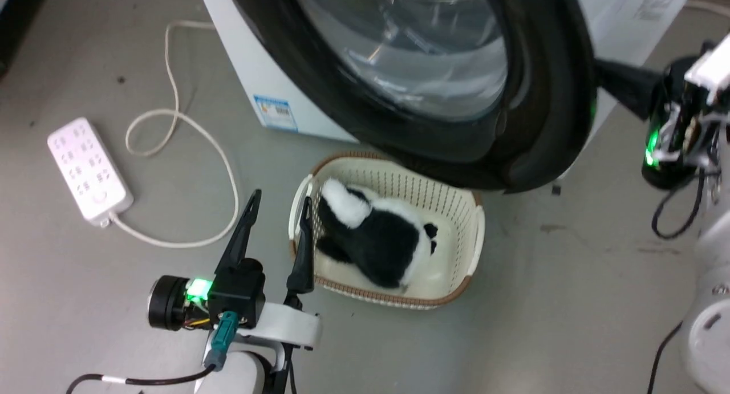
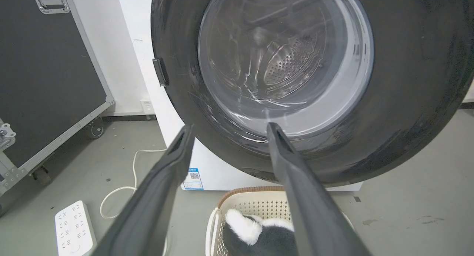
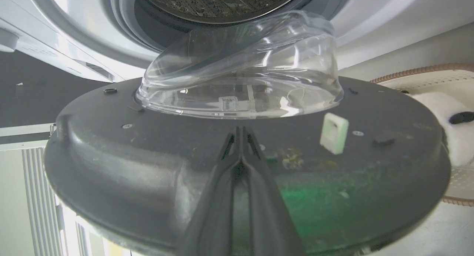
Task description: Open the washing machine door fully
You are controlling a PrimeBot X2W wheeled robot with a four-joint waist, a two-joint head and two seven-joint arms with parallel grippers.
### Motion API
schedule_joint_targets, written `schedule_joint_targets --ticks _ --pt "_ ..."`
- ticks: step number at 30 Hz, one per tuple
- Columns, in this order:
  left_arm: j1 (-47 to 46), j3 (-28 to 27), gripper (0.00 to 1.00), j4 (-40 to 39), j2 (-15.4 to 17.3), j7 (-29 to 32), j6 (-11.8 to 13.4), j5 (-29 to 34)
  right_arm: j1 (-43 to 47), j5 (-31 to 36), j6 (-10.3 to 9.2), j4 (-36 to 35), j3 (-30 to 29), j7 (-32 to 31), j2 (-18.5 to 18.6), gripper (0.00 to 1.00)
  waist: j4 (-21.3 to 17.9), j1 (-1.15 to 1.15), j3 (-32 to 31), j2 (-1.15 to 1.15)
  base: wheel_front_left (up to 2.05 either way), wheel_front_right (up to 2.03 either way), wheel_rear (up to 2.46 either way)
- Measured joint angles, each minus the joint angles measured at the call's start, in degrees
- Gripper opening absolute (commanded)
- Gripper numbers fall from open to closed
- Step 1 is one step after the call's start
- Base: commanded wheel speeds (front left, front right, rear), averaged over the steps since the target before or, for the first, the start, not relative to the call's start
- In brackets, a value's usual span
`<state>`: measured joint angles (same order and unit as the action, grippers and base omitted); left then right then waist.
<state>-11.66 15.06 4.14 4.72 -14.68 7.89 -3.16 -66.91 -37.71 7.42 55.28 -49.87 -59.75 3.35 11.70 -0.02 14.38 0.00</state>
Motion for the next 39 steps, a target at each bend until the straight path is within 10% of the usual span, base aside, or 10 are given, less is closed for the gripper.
schedule_joint_targets --ticks 12,29,39 --pt "1.2 0.0 1.00 0.6 0.5 0.0 0.0 -0.1 6.5 -17.2 0.00 3.8 16.3 -0.1 0.0 0.00 -0.4 0.01 -3.8 0.00 0.00 0.00 0.00" --pt "5.3 2.3 1.00 3.0 1.0 0.0 -1.0 -0.2 27.0 -54.8 0.01 -9.4 58.2 7.3 -0.1 0.00 -0.1 0.02 -8.2 0.00 0.00 0.00 0.00" --pt "5.8 2.0 1.00 2.9 1.3 0.0 -0.9 -0.6 30.4 -59.4 0.00 -15.1 67.7 17.8 -0.2 0.00 -0.6 0.02 -8.6 0.00 0.00 0.00 0.00"
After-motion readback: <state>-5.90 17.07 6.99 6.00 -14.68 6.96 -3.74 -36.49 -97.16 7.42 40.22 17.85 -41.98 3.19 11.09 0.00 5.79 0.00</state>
